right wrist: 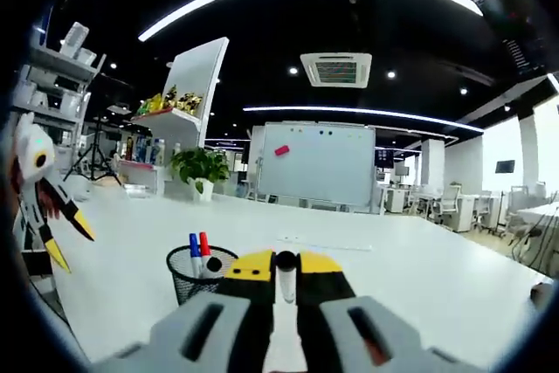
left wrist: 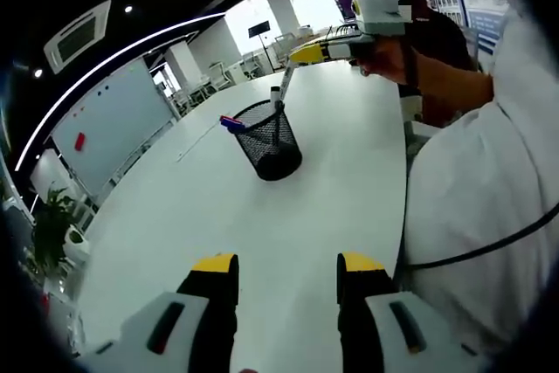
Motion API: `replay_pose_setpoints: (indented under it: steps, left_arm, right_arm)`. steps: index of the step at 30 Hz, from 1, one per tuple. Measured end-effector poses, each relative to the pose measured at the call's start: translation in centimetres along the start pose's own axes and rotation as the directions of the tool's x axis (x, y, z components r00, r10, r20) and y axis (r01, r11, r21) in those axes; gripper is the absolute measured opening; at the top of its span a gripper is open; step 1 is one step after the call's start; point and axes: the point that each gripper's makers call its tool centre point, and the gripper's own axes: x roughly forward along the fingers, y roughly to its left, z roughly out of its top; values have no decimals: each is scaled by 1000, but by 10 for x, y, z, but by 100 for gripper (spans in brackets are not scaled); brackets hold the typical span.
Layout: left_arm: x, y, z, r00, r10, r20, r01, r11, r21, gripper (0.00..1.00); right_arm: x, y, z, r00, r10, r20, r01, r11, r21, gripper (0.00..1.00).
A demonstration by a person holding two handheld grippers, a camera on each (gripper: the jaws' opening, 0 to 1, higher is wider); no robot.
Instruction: Pick up the whiteboard markers from the pen holder and place them facing the whiteboard neatly
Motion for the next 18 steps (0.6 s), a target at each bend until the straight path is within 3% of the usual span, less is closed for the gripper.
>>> replay_pose_setpoints:
  steps: [8,18]
  left_arm:
    - [-2,4,-1,1000,12,1,-12,1000,-5,47]
    - [-3,9,0,1000,25,7,-25,999,-20,47]
  right_arm:
    - [-1,7,-4,1000,5,-14,-5,999,-35,8]
    - [-3,2,-8,1000,-7,-30,7,1000,-17,8]
